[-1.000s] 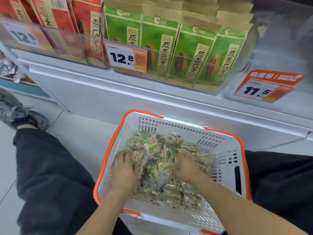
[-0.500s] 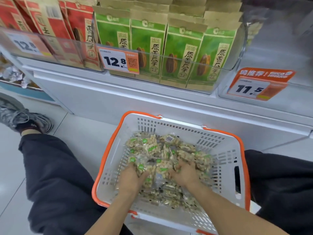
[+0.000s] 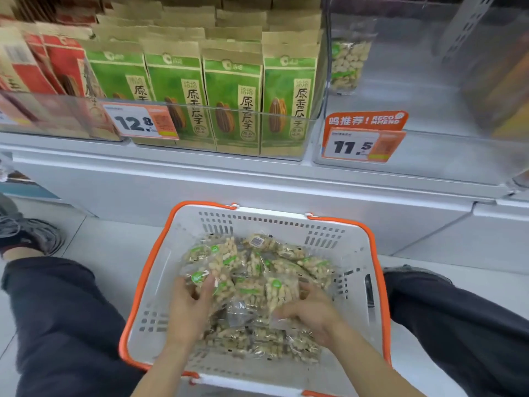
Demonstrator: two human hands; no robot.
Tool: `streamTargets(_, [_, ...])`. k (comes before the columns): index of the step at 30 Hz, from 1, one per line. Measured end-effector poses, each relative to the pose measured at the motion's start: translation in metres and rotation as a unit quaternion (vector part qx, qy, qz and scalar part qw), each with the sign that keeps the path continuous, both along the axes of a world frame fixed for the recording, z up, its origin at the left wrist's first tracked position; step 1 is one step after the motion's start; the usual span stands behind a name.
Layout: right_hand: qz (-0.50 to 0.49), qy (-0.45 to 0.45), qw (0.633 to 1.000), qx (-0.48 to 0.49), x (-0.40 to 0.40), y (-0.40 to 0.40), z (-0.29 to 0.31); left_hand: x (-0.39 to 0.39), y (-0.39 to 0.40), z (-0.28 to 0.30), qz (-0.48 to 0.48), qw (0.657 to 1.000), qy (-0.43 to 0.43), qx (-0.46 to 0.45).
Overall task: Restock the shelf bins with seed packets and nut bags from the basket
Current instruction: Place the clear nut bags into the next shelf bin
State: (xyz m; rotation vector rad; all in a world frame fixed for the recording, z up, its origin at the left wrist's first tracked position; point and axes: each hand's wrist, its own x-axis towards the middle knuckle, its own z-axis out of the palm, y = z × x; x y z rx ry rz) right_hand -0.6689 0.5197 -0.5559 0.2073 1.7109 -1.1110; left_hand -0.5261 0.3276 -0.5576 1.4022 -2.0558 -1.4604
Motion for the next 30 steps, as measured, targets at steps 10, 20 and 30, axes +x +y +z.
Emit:
streamTargets(10, [0.037, 0.161, 0.972, -0.17, -0.007, -0.009, 0.064, -0.025, 0.031, 0.049, -0.105, 0.985, 0.085, 0.107])
streamTargets(20, [0.057, 0.258, 0.946, -0.187, -0.023, -0.005, 0.085, -0.045, 0.038, 0.069, -0.108, 0.968, 0.146, 0.175])
streamTargets(30, [0.082, 0.27, 0.941, -0.186, -0.037, 0.007, 0.092, -0.075, 0.067, 0.1, -0.235, 0.959, 0.076, 0.142])
